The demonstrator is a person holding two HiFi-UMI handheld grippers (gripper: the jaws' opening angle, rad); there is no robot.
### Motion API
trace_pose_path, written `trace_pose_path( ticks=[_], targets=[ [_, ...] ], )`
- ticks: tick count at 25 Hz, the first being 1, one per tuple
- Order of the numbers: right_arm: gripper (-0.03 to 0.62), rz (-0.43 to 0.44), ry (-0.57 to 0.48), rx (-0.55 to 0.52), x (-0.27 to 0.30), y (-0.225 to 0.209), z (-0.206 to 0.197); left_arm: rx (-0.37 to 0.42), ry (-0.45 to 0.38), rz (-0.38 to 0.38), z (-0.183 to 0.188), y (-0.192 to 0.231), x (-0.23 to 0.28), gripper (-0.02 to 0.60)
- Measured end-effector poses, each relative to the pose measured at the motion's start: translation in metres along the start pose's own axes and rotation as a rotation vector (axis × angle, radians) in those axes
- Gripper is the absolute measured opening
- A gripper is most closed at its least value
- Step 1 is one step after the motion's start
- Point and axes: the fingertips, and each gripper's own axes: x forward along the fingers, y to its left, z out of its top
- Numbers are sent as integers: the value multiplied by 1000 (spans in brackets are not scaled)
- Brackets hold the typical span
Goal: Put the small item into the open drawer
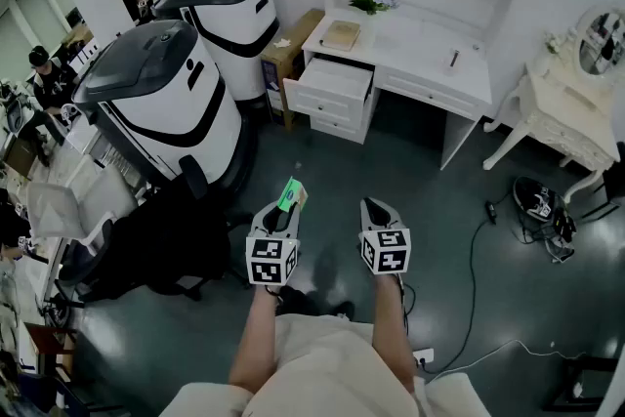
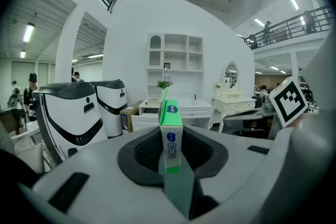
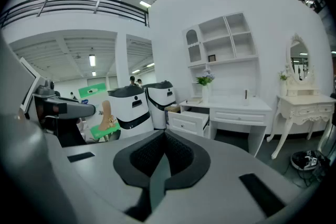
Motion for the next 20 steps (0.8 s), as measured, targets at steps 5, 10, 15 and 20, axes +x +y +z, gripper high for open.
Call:
trace_pose_path(
  ticks=[5, 10, 15, 20],
  targets=[
    [23, 12, 1, 0, -8, -9, 0, 7, -13, 9, 8, -11, 1, 106],
    [23, 33, -18, -2, -14, -16, -4, -2, -18, 14, 6, -23, 0, 106],
    [23, 77, -11, -9, -3, -9, -9, -36, -43, 10, 6, -16, 10, 106],
    [23, 76, -12, -3, 20, -24, -1, -43, -45, -10, 15, -11, 42, 106]
  ],
)
